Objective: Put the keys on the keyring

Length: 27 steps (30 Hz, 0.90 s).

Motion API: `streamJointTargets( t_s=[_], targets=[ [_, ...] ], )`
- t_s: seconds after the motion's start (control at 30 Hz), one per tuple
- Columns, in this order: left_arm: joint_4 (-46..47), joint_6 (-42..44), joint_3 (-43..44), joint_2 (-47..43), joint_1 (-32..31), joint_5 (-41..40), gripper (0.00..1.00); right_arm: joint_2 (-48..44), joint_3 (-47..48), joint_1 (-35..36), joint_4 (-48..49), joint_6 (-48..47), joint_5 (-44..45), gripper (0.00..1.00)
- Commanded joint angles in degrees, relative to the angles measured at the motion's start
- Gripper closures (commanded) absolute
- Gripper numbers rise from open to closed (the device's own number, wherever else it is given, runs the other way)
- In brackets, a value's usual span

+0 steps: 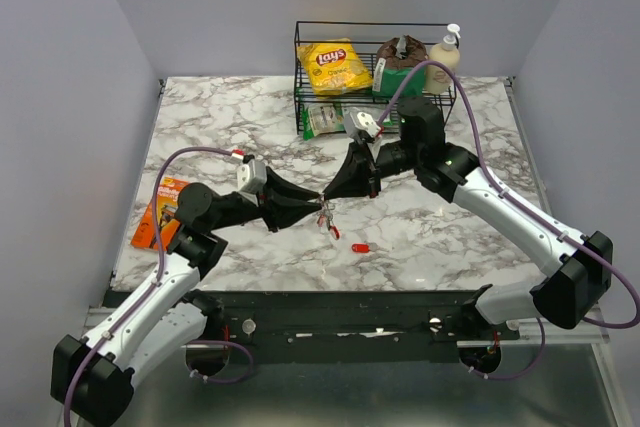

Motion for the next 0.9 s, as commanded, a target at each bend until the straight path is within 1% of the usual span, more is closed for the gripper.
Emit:
streamJointTargets(
  t_s=[0.0, 0.07, 0.2, 0.37, 0.5, 0.57, 0.7, 0.73, 0.87],
  targets=[
    [-0.44, 1.37, 1.89, 0.75, -0.4, -1.02, 0.62, -0.01, -0.33, -0.25, 1.21, -0.66, -2.12, 0.99],
    [-0.18, 1.54, 1.97, 1.28, -0.4, -1.2, 0.63, 0.08, -0.33, -0.25, 1.21, -0.57, -2.21, 0.99],
    [0.79, 1.28, 2.06, 1.9, -0.4, -1.9, 0.69, 0.17, -0.33, -0.25, 1.21, -0.57, -2.38, 0.99],
    [3.16, 0.58, 2.06, 2.42, -0.31, -2.34, 0.69, 0.34, -0.42, -0.25, 1.3, -0.75, -2.38, 0.99],
    [3.52, 0.49, 2.59, 3.3, -0.4, -2.08, 0.73, 0.25, -0.51, -0.25, 1.3, -0.84, -2.38, 0.99],
    [4.04, 0.31, 2.68, 3.83, -0.4, -1.9, 0.77, 0.34, -0.42, -0.25, 1.3, -0.75, -2.47, 0.99],
    [5.27, -0.3, 2.85, 4.62, -0.4, -1.29, 0.91, 0.34, -0.51, -0.34, 1.3, -0.75, -2.47, 0.99],
    [5.53, -0.48, 2.94, 4.88, -0.4, -1.28, 0.99, 0.51, -0.51, -0.25, 1.38, -0.66, -2.47, 0.99],
    [6.5, -1.01, 2.42, 4.97, -0.4, -1.37, 1.0, 0.43, -0.6, -0.25, 1.3, -0.66, -1.6, 0.99]
  ],
)
